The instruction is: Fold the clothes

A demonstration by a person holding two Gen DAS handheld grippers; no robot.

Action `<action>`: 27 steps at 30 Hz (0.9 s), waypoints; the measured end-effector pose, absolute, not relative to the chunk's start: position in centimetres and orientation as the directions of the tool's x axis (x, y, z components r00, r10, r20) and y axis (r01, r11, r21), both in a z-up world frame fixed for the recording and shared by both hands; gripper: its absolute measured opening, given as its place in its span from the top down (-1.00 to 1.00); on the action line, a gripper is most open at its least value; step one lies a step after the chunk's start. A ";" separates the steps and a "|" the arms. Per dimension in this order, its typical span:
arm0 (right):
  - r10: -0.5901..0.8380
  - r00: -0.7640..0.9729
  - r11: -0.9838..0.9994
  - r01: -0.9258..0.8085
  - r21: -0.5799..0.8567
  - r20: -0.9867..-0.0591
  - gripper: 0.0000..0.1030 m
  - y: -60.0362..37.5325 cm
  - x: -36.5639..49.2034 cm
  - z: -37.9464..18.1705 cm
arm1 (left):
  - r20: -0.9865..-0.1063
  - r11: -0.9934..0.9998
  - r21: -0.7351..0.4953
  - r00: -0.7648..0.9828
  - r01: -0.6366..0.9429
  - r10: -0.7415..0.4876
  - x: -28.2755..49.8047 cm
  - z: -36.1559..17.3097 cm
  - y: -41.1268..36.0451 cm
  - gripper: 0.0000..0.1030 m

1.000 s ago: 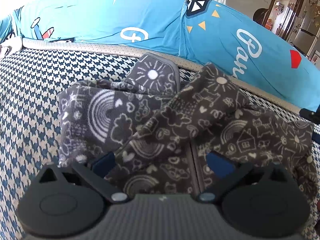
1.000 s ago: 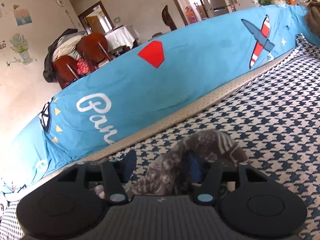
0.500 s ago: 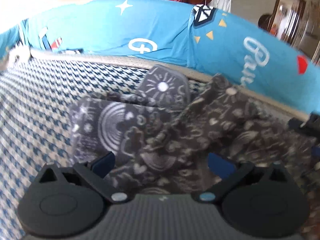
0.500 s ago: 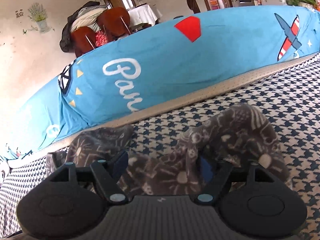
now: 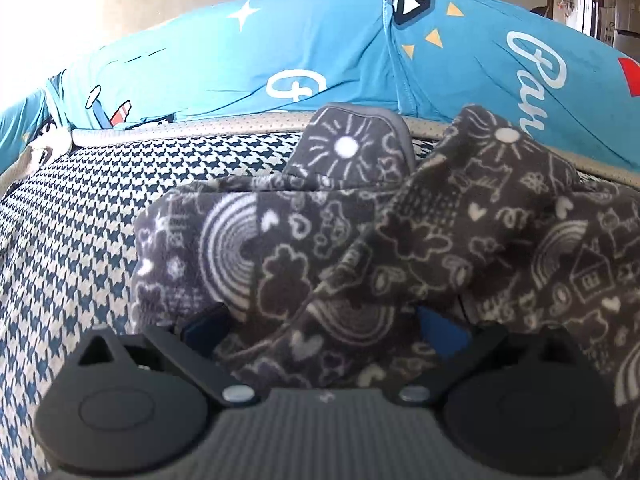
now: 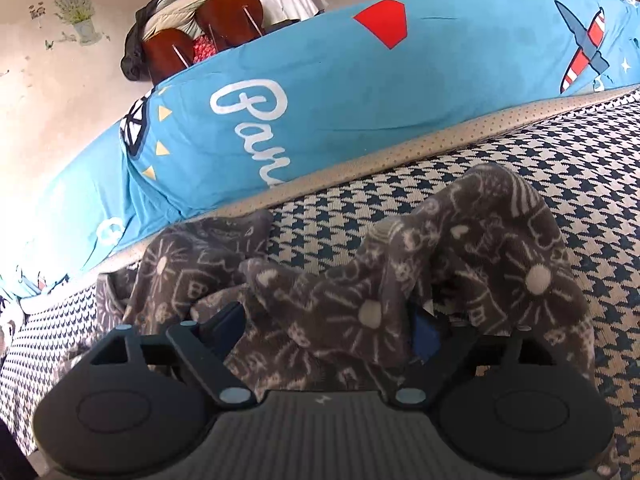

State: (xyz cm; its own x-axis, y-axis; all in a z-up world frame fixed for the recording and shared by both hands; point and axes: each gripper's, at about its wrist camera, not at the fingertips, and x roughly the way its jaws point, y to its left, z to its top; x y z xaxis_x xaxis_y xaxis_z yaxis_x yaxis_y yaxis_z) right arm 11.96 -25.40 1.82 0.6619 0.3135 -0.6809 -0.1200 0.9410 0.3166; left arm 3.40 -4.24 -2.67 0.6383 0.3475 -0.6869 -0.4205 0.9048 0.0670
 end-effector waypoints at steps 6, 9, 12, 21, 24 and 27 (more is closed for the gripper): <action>0.317 0.653 0.944 -0.144 0.298 -0.688 -0.67 -25.2 10.7 1.6 | -0.661 0.894 0.096 0.643 -0.437 0.386 3.0 -3.0 -5.0 -1.00; 0.314 0.647 0.946 -0.147 0.290 -0.695 -0.68 -25.3 10.1 1.4 | -0.663 0.895 0.087 0.645 -0.438 0.380 2.9 -3.0 -4.8 -1.00; 0.310 0.625 0.947 -0.138 0.290 -0.716 -0.68 -25.5 9.5 0.9 | -0.664 0.896 0.079 0.647 -0.438 0.375 2.7 -3.1 -4.6 -1.00; 0.219 0.569 0.976 -0.139 0.170 -0.793 -0.72 -23.9 8.2 -0.9 | -0.663 0.896 0.065 0.652 -0.440 0.368 2.5 -3.3 -4.3 -1.00; 0.210 0.565 0.978 -0.133 0.163 -0.797 -0.72 -23.8 8.0 -0.9 | -0.662 0.896 0.063 0.653 -0.440 0.368 2.3 -3.3 -4.3 -1.00; 0.209 0.564 0.978 -0.133 0.162 -0.799 -0.72 -23.8 7.8 -0.9 | -0.662 0.895 0.061 0.653 -0.441 0.367 2.2 -3.4 -4.4 -1.00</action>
